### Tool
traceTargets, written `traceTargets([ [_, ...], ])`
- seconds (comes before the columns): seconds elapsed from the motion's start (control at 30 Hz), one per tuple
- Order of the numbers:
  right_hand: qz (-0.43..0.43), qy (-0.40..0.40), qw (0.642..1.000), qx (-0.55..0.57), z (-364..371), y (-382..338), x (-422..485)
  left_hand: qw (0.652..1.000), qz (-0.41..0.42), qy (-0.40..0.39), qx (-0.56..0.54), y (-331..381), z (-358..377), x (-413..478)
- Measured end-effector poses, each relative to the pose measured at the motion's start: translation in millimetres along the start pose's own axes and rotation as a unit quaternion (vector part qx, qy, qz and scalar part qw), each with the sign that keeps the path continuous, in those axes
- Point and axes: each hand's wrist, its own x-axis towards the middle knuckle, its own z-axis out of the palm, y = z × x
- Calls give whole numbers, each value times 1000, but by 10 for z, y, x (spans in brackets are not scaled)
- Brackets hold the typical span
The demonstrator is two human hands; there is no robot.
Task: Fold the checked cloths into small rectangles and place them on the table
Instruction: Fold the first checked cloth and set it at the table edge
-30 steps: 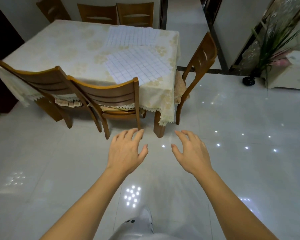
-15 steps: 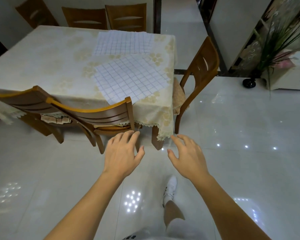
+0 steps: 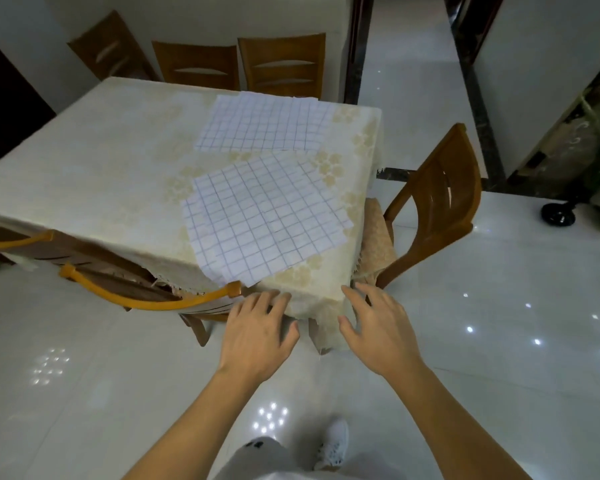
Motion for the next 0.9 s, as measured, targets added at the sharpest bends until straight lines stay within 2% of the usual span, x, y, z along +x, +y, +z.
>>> traceTargets([
  [0.3, -43, -31, 999, -5, 93, 249, 1010, 997, -69, -33, 4, -100, 129, 685],
  [0.57, -72, -55, 996, -12, 329, 264, 1807, 994, -89, -64, -11, -448, 400, 1334],
  [0.7, -106, -73, 991, -21, 418, 290, 2165, 993, -88, -68, -31, -580, 532, 1670],
  [0.9, -207, -91, 973, -54, 567, 412, 2577, 992, -81, -82, -43, -672, 792, 1907],
])
